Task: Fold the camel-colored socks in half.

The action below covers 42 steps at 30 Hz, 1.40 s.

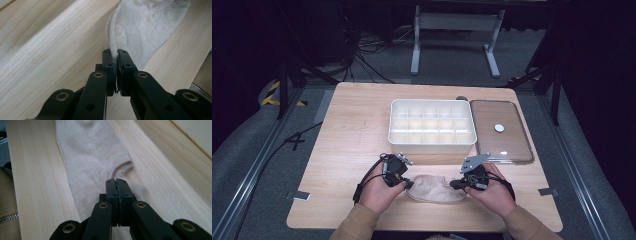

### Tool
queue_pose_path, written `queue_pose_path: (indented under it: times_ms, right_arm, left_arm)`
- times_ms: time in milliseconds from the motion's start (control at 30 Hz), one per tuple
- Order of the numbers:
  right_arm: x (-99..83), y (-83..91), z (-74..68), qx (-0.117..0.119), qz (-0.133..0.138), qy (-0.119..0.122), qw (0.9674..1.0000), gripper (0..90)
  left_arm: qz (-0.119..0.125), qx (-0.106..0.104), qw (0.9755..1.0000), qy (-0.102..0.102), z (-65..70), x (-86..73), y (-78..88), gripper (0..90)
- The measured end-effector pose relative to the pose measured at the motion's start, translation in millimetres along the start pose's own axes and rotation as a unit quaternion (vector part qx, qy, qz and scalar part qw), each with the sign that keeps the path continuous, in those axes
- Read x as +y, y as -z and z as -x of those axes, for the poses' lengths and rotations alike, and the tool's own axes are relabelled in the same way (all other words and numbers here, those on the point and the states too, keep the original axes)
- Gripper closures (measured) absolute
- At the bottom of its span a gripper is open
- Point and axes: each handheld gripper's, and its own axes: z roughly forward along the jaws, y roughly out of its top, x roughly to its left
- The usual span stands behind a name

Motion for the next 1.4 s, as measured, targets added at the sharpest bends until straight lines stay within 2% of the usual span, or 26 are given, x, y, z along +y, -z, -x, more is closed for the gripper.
queue_pose_path:
  times_ms: [200,367,500,633,800,900,1000,1167,1400]
  right_arm:
    - [-2.2,4.2,0.2,0.001,-0.018,-0.012,0.9998,90.0]
    - [-4.2,3.9,1.0,0.004,-0.026,-0.019,0.9995,90.0]
    - [-6.2,-0.8,2.7,0.006,-0.033,-0.023,0.9992,90.0]
    - [-9.3,-5.6,6.7,-0.004,-0.039,-0.025,0.9989,90.0]
    - [-10.0,-6.7,9.0,-0.01,-0.032,-0.029,0.999,90.0]
    - [-9.8,-7.4,10.1,-0.029,-0.027,-0.027,0.9988,90.0]
    - [-10.0,-7.8,10.5,-0.034,-0.024,-0.025,0.9988,90.0]
    - [-10.5,-7.7,10.8,-0.036,-0.021,-0.026,0.9988,90.0]
    - [-13.4,-7.6,11.3,-0.035,-0.01,-0.022,0.9991,90.0]
  left_arm:
    - [-0.007,0.017,0.9998,0.002,-1.2,-1.3,11.6,86.0]
    - [-0.011,0.016,0.9997,0.013,-3.4,-2.3,13.9,86.0]
    - [-0.012,0.016,0.9997,0.01,-3.9,-2.2,14.3,86.0]
    - [-0.011,0.018,0.9997,0.011,-3.7,-1.5,14.0,86.0]
    - [-0.012,0.02,0.9997,0.008,-4.7,-0.4,12.5,85.9]
    - [-0.008,0.018,0.9997,0.013,-4.2,0.4,11.6,85.9]
    - [-0.003,0.02,0.9998,0.008,-4.9,1.7,12.0,85.9]
    - [0.001,0.02,0.9998,0.007,-3.0,5.0,13.5,85.8]
    - [0.011,0.006,0.9999,-0.011,3.2,17.3,17.0,85.7]
